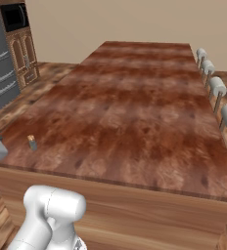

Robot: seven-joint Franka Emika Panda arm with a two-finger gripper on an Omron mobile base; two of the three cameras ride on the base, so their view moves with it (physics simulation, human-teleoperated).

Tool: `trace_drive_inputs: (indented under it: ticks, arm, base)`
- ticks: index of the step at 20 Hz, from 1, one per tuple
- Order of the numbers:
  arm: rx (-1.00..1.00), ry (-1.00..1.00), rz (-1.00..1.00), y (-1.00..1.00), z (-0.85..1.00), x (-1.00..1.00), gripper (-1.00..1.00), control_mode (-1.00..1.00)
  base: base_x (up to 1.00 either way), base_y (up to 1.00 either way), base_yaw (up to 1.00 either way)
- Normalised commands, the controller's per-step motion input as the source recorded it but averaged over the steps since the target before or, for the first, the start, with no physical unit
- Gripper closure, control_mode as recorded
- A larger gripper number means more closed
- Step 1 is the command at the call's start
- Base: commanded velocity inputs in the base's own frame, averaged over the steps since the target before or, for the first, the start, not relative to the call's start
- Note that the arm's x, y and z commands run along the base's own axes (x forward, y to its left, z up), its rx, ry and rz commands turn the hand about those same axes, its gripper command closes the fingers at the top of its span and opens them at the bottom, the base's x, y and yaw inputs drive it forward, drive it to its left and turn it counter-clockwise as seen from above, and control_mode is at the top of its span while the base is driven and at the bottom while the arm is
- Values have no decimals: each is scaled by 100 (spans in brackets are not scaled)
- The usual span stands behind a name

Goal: Pick the milk, boxed drink, can from the counter and place them in the open cabinet.

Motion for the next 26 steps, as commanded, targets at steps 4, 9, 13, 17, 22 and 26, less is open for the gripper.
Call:
trace_drive_inputs:
  ticks: [4, 9, 13, 17, 22, 26]
  arm:
    - [0, 0, 0, 0, 0, 0, -100, 100]
    - [0, 0, 0, 0, 0, 0, -100, -100]
    - [0, 0, 10, 3, -1, 0, -100, -100]
    - [-3, 0, 19, 14, -7, 5, -100, -100]
    - [-11, 0, 22, 27, -17, 33, -100, -100]
    - [-13, 0, 19, 24, -15, 52, -100, -100]
  base:
    - [0, 0, 0]
    - [0, 0, 0]
    - [0, 0, 0]
    - [0, 0, 0]
    - [0, 0, 0]
    - [0, 0, 0]
